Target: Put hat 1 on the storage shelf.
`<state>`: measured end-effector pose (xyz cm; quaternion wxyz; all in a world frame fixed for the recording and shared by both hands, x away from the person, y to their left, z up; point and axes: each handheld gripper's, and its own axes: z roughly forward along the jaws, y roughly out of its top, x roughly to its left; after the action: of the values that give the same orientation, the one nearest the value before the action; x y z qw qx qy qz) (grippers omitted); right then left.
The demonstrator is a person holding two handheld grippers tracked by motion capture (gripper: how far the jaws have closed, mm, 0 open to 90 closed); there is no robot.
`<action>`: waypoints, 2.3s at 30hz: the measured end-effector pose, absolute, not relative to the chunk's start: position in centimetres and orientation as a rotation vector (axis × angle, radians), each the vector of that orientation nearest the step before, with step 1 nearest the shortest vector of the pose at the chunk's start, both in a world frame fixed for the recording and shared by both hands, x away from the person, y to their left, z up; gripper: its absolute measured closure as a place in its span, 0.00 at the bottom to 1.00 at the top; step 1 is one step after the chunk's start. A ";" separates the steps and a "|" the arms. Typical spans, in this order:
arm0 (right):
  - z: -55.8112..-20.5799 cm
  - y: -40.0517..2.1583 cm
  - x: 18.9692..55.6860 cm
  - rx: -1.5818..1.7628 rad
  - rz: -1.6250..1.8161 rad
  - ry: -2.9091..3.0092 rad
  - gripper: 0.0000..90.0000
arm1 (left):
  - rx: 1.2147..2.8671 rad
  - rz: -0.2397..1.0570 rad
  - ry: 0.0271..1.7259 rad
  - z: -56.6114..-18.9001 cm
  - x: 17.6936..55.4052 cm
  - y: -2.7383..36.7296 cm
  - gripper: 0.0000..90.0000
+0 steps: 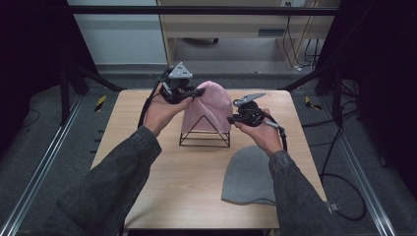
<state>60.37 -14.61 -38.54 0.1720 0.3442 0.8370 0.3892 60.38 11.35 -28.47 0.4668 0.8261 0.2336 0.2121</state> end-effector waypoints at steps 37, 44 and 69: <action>-37.9 -14.2 59.5 0.999 1.090 2.321 0.57 | 2.092 0.467 0.604 -32.4 60.3 11.7 0.89; -37.4 -13.9 59.6 0.985 1.090 2.320 0.57 | 2.107 0.457 0.603 -32.8 60.3 11.4 0.86; -38.4 -18.8 57.4 1.098 1.024 2.279 0.50 | 2.178 0.383 0.634 -33.1 60.1 10.4 0.90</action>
<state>57.38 -18.76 -38.43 0.2046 0.3938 0.8175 0.3672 60.12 10.40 -33.13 0.4080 0.8643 0.2516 0.1520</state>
